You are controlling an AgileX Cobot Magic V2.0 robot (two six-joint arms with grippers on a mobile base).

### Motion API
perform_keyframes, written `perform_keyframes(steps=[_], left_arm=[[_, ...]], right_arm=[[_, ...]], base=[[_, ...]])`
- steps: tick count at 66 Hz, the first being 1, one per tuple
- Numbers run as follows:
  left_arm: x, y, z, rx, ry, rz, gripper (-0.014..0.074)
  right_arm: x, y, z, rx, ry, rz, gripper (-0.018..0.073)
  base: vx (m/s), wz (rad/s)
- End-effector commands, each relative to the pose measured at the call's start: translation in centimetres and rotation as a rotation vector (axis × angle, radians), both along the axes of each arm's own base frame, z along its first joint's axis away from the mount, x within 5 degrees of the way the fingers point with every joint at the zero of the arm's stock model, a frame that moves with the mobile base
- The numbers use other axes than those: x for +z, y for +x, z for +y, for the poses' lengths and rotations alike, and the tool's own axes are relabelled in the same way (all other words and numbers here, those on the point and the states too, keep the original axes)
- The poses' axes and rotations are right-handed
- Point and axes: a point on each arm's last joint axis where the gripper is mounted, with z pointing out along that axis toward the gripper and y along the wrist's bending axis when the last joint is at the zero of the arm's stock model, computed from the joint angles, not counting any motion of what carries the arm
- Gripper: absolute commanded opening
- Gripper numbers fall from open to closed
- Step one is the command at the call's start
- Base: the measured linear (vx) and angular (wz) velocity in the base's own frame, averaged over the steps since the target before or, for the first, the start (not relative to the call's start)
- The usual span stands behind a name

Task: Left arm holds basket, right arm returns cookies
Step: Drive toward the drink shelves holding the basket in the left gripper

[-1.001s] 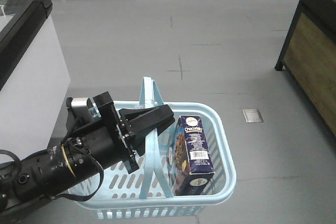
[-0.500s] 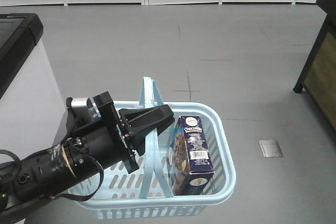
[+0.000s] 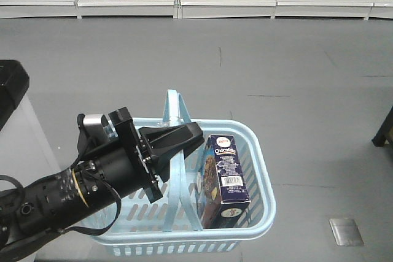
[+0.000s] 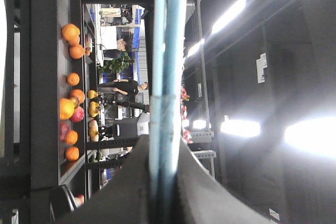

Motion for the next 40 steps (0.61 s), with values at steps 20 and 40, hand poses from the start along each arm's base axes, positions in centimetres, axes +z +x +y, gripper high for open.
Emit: perform_keyframes(steps=[20,40], left_arm=[[3.97,-0.9,0.25,-0.059,-0.26,-0.188,-0.0003],[3.97,-0.9,0.25,-0.059,-0.26,-0.188,-0.0003]], right_arm=[[0.16,0.1,-0.06,-0.005,-0.02,-0.067,0.0004],[0.16,0.1,-0.06,-0.005,-0.02,-0.067,0.0004]], base=[[0.59,-0.03],[0.6,-0.02]])
